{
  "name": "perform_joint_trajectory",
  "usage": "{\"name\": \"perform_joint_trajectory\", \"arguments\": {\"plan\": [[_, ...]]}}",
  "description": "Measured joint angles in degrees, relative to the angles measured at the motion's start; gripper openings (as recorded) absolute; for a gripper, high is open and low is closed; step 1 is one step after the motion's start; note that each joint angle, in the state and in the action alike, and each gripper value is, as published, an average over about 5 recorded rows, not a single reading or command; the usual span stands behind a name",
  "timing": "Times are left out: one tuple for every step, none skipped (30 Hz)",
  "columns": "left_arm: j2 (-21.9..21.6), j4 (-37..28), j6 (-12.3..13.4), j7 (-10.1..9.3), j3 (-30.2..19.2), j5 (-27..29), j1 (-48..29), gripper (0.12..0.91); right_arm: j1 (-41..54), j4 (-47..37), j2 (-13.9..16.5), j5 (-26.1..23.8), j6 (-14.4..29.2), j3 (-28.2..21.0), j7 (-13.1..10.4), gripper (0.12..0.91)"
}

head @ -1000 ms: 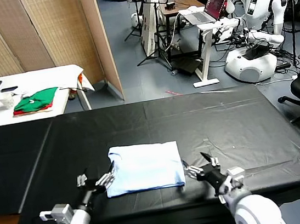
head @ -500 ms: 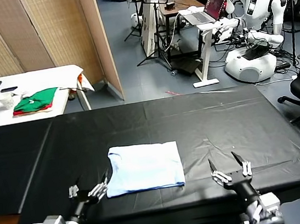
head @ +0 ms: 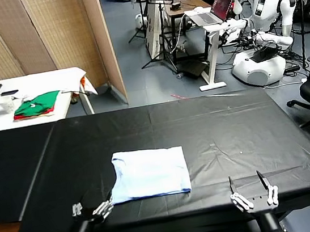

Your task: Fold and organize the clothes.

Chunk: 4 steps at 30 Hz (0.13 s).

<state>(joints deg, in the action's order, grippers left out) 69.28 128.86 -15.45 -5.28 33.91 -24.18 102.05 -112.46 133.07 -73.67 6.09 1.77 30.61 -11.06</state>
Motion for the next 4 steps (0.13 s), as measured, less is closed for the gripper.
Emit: {"name": "perform_joint_trajectory", "arguments": {"plan": [[0.1,0.1,0.0,0.01,0.0,0.1,0.1,0.907,-0.5,0.0,-0.1,0.0,0.3,0.0,0.0,0.907],[0.1,0.1,-0.1,0.01,0.0,0.2,0.3,0.907,-1.0,0.0,-0.2,-0.1,0.4,-0.1,0.0,0.907],[0.1,0.2,-0.1,0.02,0.1,0.3,0.3,0.907,-1.2,0.0,-0.2,-0.1,0.4,-0.1,0.0,0.907],[0.1,0.2,-0.1,0.02,0.1,0.3,0.4,0.907,-1.3,0.0,-0.2,-0.1,0.4,-0.1,0.0,0.907]]}}
